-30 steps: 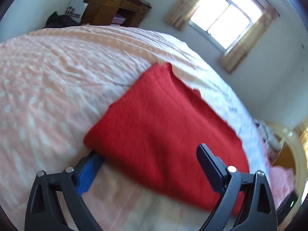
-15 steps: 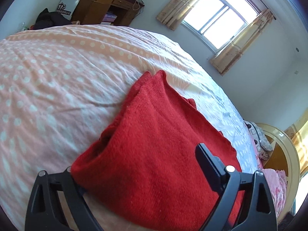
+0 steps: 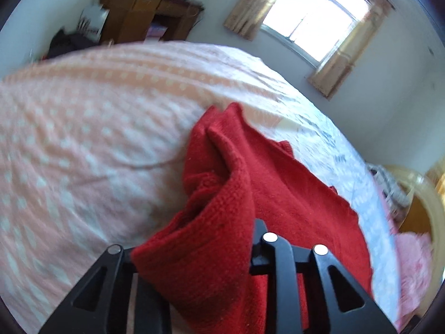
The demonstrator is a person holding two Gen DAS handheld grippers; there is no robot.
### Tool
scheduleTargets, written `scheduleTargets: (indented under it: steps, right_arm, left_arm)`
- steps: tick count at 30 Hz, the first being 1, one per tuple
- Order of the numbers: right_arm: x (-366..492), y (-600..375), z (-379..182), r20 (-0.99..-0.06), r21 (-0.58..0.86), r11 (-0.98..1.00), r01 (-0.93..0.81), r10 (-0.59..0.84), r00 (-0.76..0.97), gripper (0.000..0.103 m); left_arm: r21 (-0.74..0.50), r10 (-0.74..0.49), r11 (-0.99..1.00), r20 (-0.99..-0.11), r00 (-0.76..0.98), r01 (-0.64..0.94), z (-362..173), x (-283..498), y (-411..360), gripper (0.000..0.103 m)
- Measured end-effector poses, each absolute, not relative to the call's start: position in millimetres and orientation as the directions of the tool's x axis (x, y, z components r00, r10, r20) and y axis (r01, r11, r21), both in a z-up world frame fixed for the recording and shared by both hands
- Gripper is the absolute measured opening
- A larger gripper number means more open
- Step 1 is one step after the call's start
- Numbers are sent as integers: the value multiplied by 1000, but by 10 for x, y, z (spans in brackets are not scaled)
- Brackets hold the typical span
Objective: Fold small clothes
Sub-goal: 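Grasp the folded sweater edge with the left tool and lift it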
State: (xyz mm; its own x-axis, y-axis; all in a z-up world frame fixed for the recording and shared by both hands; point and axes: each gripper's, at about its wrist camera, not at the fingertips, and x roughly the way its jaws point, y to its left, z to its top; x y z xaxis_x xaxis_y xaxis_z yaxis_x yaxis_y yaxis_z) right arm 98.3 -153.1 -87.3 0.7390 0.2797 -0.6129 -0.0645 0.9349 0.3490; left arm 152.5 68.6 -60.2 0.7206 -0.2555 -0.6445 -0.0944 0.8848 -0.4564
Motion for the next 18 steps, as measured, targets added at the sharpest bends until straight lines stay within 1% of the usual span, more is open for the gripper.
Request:
scheduleTargets:
  steps: [3,6,10,13,16,18]
  right_arm:
    - [915,-1729,-780,-587,407,913,-34,290,756,25]
    - [840,-1949,-631,-562,417,909,-13,269,782,25]
    - [763,-2238,-484,-558,404,914,32,219,800,25]
    - [695,-2437,-442,-561,393,917,70,179,809,25]
    - [650,-2622,-460,-567,413,905,99,170,806,25]
    - [626,-2687,-499,-572,430,896,112,175,801,25]
  left_arm:
    - [-406,-240,913,-620,747,-44,-417,1504,552,28]
    - [-337,-229,941,-595,770,19,-234,1462,327,28]
    - [-259,-245,959,-563,789,113,-59,1374,-28,27]
    - [-237,-271,958,-550,790,164,-23,1338,-190,27]
    - [-207,-277,959,-549,789,193,-22,1319,-354,27]
    - [-210,-280,958,-559,780,194,-52,1333,-376,27]
